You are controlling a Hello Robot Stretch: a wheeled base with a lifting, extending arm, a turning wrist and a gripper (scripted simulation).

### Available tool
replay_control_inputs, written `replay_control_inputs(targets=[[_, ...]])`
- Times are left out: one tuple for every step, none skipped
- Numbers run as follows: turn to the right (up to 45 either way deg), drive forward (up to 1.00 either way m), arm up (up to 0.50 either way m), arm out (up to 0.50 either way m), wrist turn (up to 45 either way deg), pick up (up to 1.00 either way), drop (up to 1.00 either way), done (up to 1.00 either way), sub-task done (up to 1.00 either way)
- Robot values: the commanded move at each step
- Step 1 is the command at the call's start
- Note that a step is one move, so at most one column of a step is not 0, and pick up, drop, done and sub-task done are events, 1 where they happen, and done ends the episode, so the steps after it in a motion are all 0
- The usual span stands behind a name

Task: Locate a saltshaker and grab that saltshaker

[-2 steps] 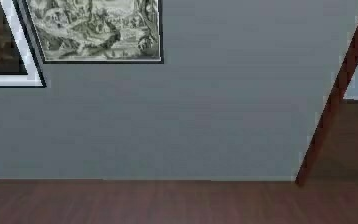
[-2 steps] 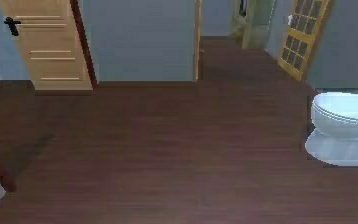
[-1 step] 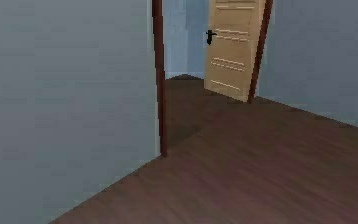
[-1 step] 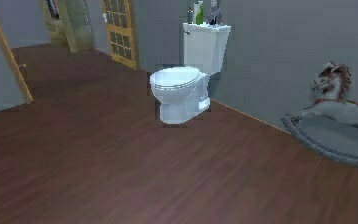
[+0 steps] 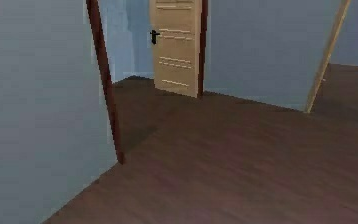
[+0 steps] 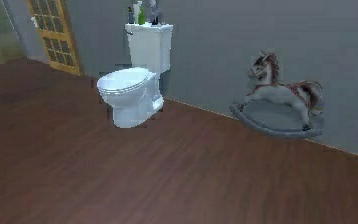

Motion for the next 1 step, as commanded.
replay_control_inputs(targets=[[0.0, 1.00, 0.00, 0.00, 0.0, 0.00, 0.00, 0.00, 0.00]])
